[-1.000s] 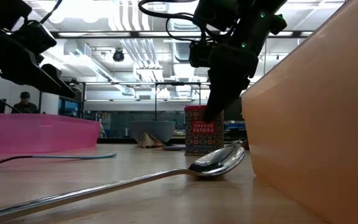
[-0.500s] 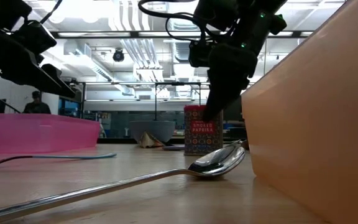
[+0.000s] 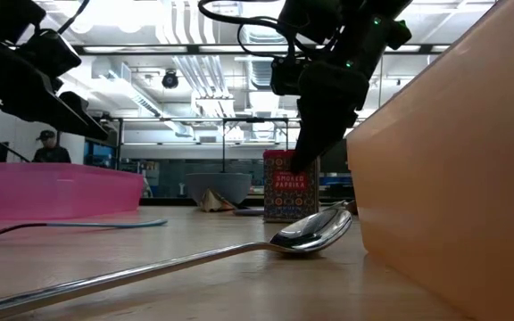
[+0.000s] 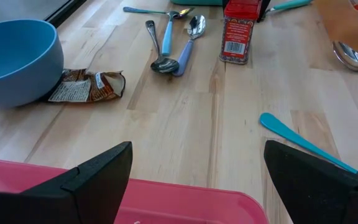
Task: Pick & Place Food Item
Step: Put the red seasoning can into the green bin
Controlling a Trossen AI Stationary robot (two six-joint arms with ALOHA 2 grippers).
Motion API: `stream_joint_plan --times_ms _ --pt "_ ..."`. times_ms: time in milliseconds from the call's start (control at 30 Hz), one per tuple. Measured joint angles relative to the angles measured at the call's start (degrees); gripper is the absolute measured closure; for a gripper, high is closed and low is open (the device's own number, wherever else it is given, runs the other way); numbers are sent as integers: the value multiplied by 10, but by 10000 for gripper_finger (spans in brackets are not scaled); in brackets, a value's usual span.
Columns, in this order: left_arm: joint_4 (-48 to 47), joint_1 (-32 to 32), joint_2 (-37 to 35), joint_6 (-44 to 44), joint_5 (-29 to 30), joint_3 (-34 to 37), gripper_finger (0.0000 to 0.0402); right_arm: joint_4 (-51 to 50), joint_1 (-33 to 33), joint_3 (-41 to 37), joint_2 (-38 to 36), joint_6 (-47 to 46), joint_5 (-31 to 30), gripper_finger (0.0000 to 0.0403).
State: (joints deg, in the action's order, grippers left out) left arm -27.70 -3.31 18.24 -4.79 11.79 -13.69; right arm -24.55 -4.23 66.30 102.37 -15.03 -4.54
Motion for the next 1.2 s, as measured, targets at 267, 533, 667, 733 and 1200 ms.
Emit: stream_joint_plan --times_ms 267,533,667,733,1200 --pt "0 0 0 0 0 0 34 -10 0 0 -36 -15 -1 194" --pt "0 0 0 0 0 0 33 -96 0 0 -124 -66 -25 194" --pt "0 0 0 0 0 0 33 -147 -1 0 -182 -90 -44 194" --pt "0 0 0 0 0 0 33 -172 -1 0 -213 -112 -54 194" --pt "0 0 0 0 0 0 33 -404 -22 0 -351 -285 -85 194"
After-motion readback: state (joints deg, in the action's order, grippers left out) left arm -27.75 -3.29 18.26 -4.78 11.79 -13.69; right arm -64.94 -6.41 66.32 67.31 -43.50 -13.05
